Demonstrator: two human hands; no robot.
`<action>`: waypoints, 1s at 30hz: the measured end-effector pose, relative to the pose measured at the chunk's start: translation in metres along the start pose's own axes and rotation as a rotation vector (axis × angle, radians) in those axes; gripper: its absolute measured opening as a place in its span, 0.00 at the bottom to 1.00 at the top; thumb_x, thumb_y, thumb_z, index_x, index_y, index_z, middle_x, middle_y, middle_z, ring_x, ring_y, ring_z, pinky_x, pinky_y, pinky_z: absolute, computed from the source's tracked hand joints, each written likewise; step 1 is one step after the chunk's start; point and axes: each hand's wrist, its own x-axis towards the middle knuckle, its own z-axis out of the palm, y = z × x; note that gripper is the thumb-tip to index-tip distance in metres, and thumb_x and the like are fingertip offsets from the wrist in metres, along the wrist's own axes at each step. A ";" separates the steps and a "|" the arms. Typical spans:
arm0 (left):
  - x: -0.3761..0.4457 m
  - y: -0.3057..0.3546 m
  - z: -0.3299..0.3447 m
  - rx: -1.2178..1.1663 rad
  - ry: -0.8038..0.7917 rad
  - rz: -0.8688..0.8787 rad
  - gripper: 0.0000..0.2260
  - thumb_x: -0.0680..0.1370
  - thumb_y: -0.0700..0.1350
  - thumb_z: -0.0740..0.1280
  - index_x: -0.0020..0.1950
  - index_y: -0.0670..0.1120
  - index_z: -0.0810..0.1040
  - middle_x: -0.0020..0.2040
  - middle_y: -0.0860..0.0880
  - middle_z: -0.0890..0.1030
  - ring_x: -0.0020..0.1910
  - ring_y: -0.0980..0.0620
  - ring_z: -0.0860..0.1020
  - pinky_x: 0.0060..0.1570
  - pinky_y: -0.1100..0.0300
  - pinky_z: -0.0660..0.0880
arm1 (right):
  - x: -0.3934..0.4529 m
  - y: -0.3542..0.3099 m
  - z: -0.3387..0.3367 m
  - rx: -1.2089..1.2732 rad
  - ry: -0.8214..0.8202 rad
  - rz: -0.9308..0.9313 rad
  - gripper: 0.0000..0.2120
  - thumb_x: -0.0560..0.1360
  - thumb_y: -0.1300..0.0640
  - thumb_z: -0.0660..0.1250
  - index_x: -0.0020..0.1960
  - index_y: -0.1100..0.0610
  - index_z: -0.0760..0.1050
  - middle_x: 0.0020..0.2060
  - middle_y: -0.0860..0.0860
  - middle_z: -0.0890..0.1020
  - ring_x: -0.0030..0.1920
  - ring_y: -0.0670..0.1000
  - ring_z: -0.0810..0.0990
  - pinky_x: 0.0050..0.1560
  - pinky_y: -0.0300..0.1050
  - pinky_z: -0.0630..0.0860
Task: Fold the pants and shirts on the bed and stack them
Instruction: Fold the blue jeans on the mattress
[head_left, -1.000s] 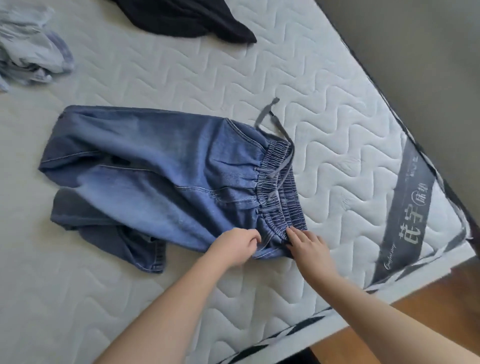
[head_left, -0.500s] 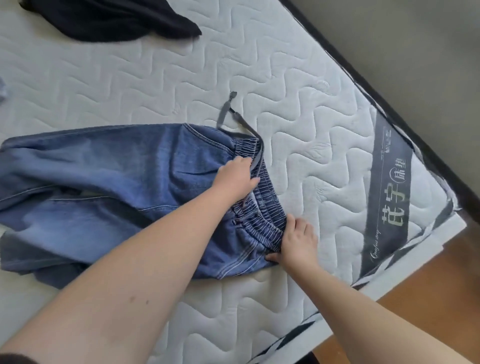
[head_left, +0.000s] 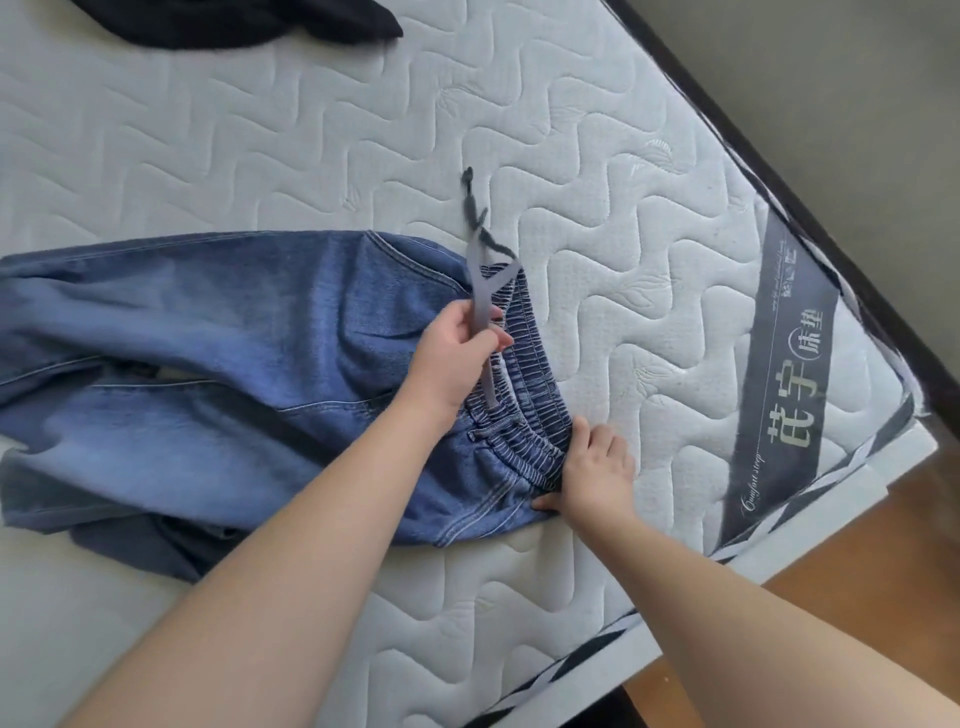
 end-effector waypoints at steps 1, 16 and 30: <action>-0.007 0.005 -0.008 -0.086 -0.022 0.020 0.12 0.77 0.33 0.63 0.54 0.48 0.77 0.36 0.57 0.82 0.40 0.58 0.80 0.52 0.61 0.75 | -0.001 -0.001 -0.001 0.001 -0.004 0.004 0.60 0.55 0.33 0.78 0.75 0.56 0.53 0.62 0.56 0.66 0.62 0.56 0.66 0.62 0.49 0.64; -0.083 0.060 -0.072 1.130 0.041 0.075 0.29 0.79 0.66 0.52 0.34 0.47 0.77 0.30 0.48 0.78 0.37 0.46 0.77 0.41 0.53 0.74 | -0.002 -0.005 -0.009 -0.015 -0.039 0.033 0.60 0.54 0.33 0.79 0.75 0.55 0.52 0.61 0.55 0.65 0.61 0.56 0.66 0.62 0.49 0.65; 0.107 -0.006 0.010 1.404 -0.283 0.230 0.36 0.78 0.54 0.68 0.80 0.55 0.53 0.81 0.47 0.53 0.80 0.47 0.50 0.77 0.47 0.47 | 0.006 0.003 0.007 -0.022 -0.060 0.046 0.62 0.56 0.31 0.76 0.77 0.53 0.48 0.64 0.54 0.64 0.63 0.55 0.64 0.61 0.51 0.65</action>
